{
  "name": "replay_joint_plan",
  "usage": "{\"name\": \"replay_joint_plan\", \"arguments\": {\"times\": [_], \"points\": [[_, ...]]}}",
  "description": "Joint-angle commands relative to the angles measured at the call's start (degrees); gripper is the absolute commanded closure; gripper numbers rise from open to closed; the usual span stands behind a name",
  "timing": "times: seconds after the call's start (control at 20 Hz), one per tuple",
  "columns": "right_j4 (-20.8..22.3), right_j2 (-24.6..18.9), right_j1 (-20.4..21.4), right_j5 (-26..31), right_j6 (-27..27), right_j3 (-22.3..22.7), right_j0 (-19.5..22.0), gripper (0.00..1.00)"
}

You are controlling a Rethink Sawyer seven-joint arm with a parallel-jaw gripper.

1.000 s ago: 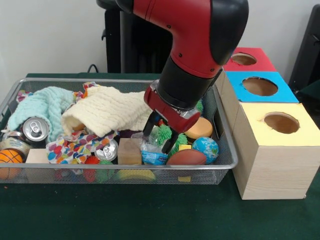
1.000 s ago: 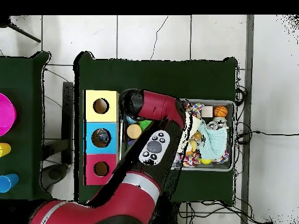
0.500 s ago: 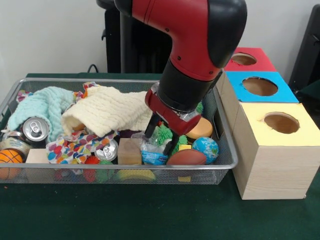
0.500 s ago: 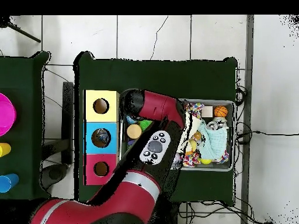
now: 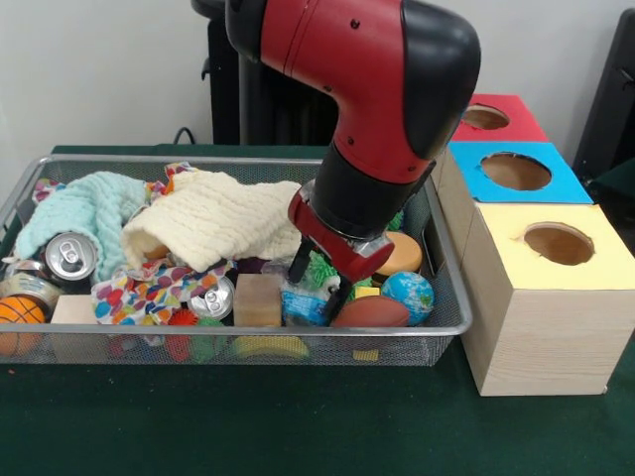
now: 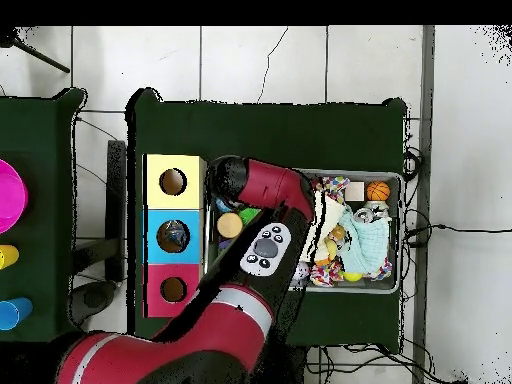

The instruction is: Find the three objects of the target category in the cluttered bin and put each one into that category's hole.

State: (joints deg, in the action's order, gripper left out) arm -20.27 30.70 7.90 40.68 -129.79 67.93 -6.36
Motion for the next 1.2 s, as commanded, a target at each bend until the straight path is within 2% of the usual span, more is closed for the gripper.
{"name": "replay_joint_plan", "arguments": {"times": [0.05,0.35,0.55,0.75,0.8,1.05,1.2], "points": [[-2.1,-3.0,-6.1,0.3,-15.4,0.0,1.6,0.00],[-2.0,-1.7,-9.2,-2.0,-15.3,-2.4,2.1,0.00],[-2.0,-2.5,-8.3,-4.9,-14.3,-1.4,2.4,0.00],[-2.3,-3.4,-7.8,-4.3,-13.4,-1.3,3.1,0.00],[-2.4,-3.5,-7.8,-3.8,-13.3,-1.4,3.2,1.00],[-2.4,-5.8,-6.9,-5.0,-10.6,-0.9,4.6,1.00],[-3.3,-6.3,-6.0,-5.4,-11.0,-0.4,4.9,1.00]]}}
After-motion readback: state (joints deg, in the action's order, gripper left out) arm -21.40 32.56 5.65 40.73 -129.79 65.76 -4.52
